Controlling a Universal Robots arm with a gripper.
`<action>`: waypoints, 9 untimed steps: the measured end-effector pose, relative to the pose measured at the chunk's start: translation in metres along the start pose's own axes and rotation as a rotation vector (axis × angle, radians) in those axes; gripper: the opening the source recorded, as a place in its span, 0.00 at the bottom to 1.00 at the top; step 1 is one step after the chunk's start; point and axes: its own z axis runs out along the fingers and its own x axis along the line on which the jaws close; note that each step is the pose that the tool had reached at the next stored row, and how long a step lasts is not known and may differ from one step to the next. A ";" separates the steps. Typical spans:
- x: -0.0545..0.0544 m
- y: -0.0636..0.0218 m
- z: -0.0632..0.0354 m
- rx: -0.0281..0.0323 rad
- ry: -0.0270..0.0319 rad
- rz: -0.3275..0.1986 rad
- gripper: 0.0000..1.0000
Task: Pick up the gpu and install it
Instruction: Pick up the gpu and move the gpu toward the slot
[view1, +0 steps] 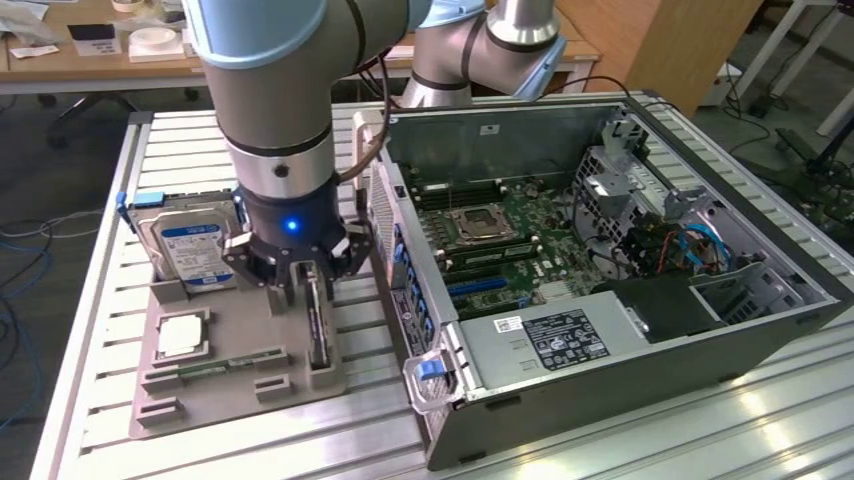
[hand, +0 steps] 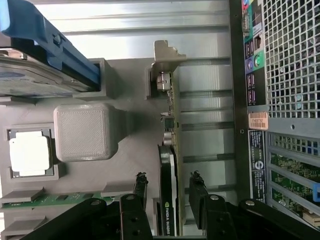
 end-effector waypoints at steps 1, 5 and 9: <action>0.000 -0.0001 0.0012 -0.0001 0.0000 0.000 0.47; 0.000 -0.0003 0.0061 -0.0001 0.0000 0.000 0.47; 0.000 -0.0005 0.0109 -0.0001 0.0000 0.000 0.47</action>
